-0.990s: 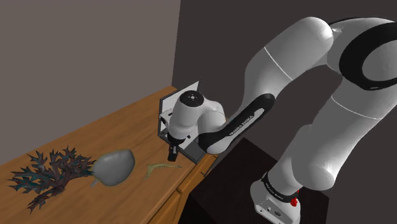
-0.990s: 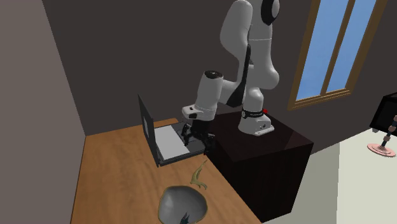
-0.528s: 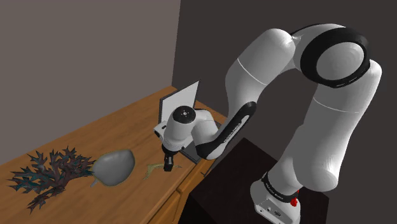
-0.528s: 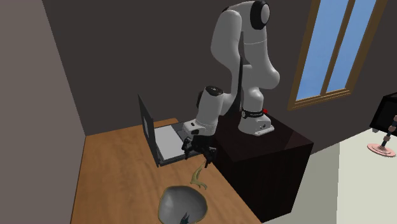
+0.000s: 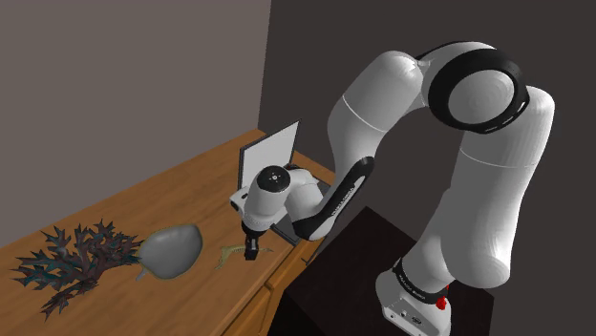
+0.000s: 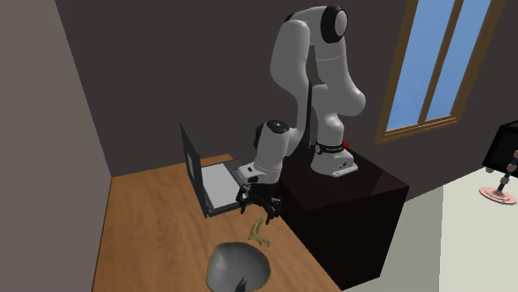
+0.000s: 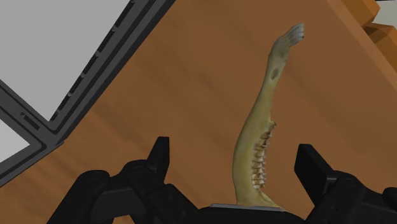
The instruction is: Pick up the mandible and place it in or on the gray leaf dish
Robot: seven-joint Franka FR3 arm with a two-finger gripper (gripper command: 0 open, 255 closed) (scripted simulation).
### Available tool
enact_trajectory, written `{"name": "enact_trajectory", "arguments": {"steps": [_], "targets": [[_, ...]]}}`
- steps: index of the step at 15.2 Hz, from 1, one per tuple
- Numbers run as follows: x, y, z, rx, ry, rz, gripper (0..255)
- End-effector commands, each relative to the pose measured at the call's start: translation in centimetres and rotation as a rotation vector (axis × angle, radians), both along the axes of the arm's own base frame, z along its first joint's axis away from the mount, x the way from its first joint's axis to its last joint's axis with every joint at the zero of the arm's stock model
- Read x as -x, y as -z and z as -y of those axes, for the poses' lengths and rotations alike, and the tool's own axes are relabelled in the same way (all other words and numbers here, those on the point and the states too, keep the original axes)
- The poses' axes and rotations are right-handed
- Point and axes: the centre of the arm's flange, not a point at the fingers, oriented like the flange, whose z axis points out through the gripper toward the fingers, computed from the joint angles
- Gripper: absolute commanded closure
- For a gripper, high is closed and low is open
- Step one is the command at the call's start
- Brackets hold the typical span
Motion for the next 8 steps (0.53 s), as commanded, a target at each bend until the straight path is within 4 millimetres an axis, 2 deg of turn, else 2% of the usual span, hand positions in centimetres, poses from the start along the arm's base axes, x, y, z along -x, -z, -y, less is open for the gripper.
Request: {"name": "enact_trajectory", "arguments": {"steps": [1, 3, 4, 8], "targets": [[-0.01, 0.02, 0.0, 0.0, 0.0, 0.0, 0], [-0.01, 0.02, 0.0, 0.0, 0.0, 0.0, 0], [-0.01, 0.02, 0.0, 0.0, 0.0, 0.0, 255], [-0.04, 0.0, -0.02, 0.0, 0.0, 0.0, 255]]}}
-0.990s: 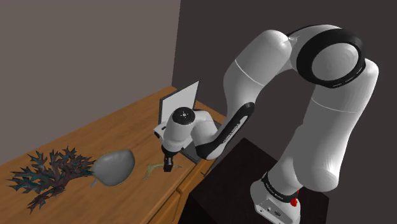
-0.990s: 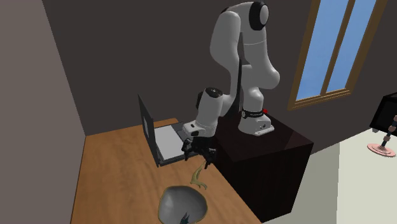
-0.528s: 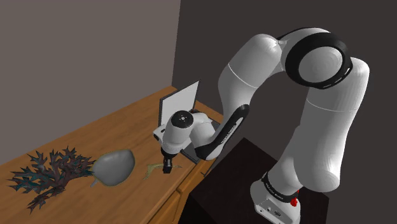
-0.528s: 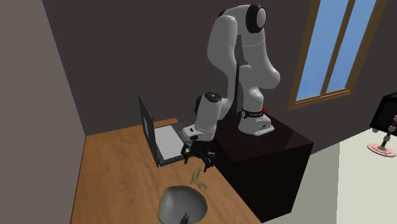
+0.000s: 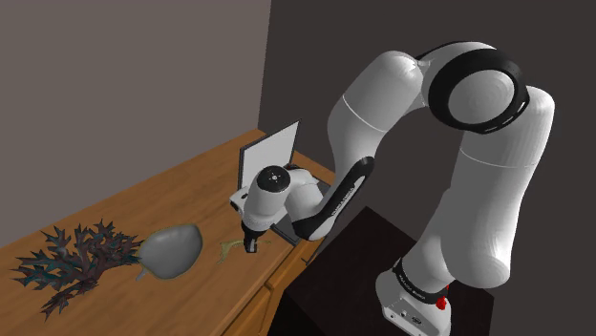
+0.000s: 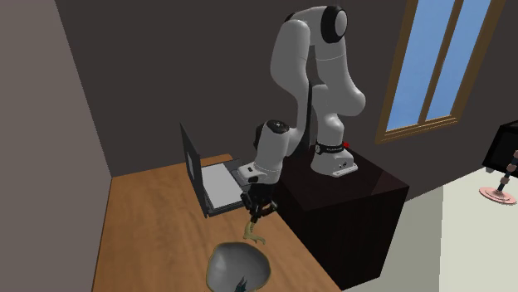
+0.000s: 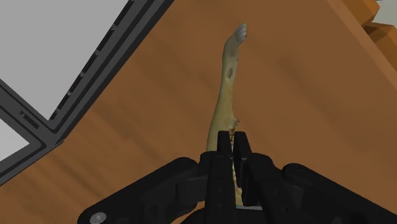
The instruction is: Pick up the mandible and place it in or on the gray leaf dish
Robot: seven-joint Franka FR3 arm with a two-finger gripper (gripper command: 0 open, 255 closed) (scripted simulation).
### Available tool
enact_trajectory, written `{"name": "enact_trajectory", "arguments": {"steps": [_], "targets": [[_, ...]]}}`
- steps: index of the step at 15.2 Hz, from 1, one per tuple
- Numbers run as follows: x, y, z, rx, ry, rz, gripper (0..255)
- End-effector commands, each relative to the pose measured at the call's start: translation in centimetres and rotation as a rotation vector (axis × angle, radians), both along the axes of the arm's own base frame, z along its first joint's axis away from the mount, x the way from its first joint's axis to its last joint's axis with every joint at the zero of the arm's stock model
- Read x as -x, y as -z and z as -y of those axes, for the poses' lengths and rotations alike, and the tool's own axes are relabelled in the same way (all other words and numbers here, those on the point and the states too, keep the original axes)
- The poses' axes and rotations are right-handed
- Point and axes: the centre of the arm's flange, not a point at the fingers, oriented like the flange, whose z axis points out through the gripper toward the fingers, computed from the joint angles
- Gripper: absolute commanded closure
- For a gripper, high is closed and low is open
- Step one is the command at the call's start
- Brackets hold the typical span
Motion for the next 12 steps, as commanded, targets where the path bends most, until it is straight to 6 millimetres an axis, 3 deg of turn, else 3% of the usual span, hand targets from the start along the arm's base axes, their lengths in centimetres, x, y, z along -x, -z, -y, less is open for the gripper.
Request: {"name": "enact_trajectory", "arguments": {"steps": [1, 5, 6, 9, 12], "targets": [[0.0, 0.0, 0.1, 0.001, 0.001, 0.0, 255], [0.0, 0.0, 0.0, 0.0, 0.0, 0.0, 255], [0.0, 0.0, 0.0, 0.0, 0.0, 0.0, 0], [-4.8, -2.2, -1.1, -0.052, -0.15, -0.145, 0], [-5.2, -1.3, -1.3, -0.056, -0.16, -0.155, 0]]}}
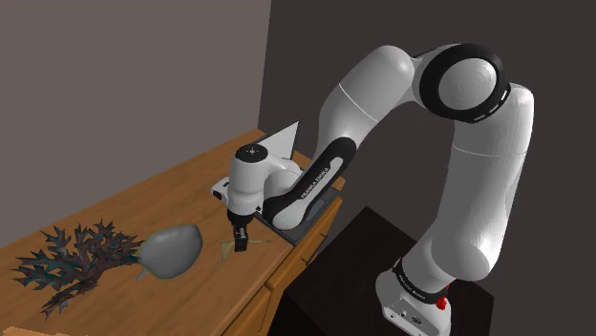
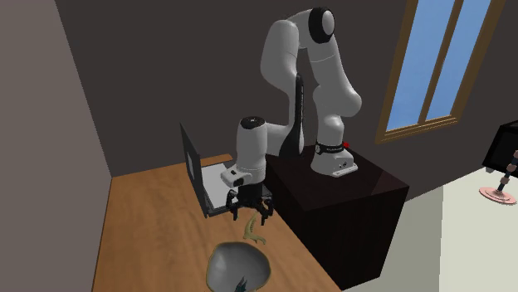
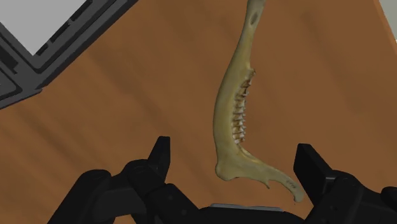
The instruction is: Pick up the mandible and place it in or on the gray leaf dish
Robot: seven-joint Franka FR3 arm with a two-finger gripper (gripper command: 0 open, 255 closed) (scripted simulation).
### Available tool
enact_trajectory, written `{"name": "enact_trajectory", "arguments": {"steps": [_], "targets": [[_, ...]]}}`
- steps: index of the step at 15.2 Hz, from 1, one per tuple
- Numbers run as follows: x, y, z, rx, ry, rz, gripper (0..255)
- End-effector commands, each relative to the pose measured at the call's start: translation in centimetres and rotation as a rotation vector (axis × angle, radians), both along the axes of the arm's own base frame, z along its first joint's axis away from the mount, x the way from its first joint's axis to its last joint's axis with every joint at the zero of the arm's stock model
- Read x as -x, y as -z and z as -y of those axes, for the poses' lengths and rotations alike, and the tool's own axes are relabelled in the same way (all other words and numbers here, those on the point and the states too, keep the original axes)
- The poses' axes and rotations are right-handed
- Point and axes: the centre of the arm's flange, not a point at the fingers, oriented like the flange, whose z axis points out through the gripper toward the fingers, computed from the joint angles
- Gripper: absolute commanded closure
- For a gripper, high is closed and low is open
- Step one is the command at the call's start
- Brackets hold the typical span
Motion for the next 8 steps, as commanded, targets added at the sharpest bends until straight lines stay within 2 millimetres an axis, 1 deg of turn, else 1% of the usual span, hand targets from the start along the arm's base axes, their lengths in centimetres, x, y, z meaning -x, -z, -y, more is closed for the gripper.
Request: {"name": "enact_trajectory", "arguments": {"steps": [1, 4, 5, 8], "targets": [[-0.2, 0.9, -0.1, -0.005, -0.012, -0.009, 0], [-0.3, 2.5, -0.1, -0.005, -0.012, -0.009, 0], [-0.4, 3.3, -0.2, -0.005, -0.012, -0.009, 0], [-0.4, 3.3, -0.2, -0.005, -0.012, -0.009, 0]]}}
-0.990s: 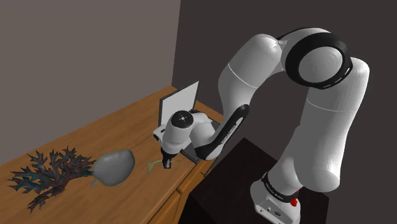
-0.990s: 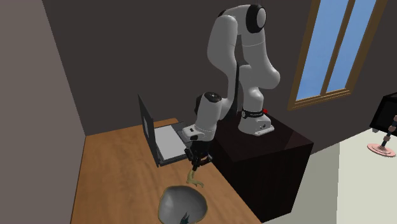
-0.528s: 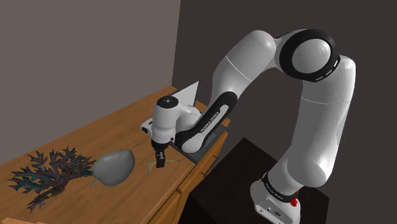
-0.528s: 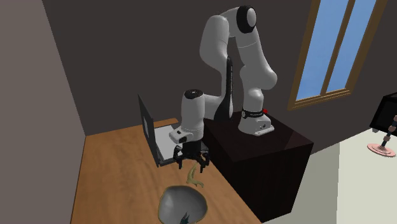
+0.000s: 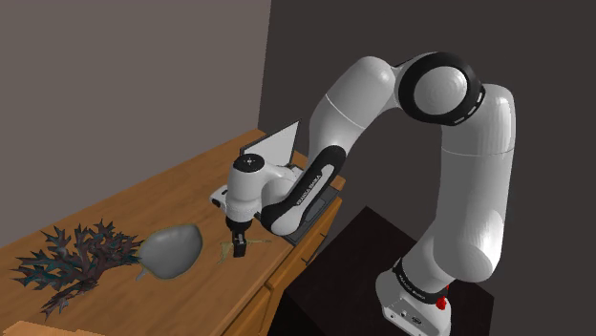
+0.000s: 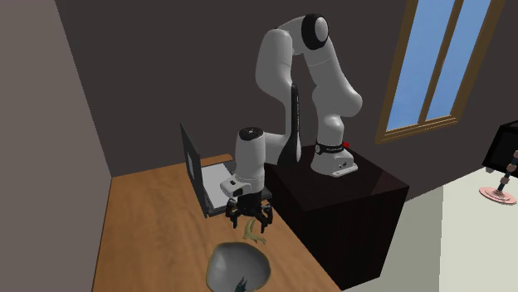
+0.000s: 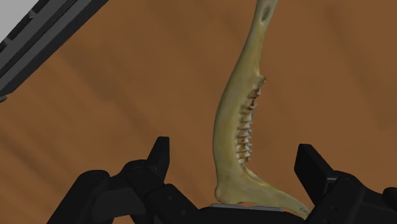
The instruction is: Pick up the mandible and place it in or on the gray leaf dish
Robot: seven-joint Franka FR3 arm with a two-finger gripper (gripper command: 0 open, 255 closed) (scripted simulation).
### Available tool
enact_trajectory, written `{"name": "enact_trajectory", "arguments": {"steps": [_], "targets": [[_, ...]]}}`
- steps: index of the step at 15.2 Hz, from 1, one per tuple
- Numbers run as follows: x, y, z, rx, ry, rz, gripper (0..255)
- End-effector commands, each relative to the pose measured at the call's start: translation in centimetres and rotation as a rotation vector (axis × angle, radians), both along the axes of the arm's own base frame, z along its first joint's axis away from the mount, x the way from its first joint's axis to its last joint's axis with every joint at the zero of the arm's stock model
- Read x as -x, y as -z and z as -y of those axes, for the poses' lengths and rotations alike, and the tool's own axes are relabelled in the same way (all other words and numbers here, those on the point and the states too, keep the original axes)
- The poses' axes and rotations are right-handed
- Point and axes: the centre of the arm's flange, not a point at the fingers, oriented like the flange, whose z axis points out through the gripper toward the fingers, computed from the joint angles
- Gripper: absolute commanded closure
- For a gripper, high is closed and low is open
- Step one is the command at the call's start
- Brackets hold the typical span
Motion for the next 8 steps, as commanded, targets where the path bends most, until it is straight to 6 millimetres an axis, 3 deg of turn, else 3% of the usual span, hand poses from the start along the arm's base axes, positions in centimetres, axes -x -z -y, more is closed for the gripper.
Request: {"name": "enact_trajectory", "arguments": {"steps": [1, 5, 6, 8], "targets": [[0.0, 0.12, -0.02, 0.0, 0.0, 0.0, 0], [0.0, 0.12, -0.02, 0.0, 0.0, 0.0, 0], [0.0, 0.12, -0.02, 0.0, 0.0, 0.0, 255], [0.0, 0.13, -0.01, 0.0, 0.0, 0.0, 255]]}}
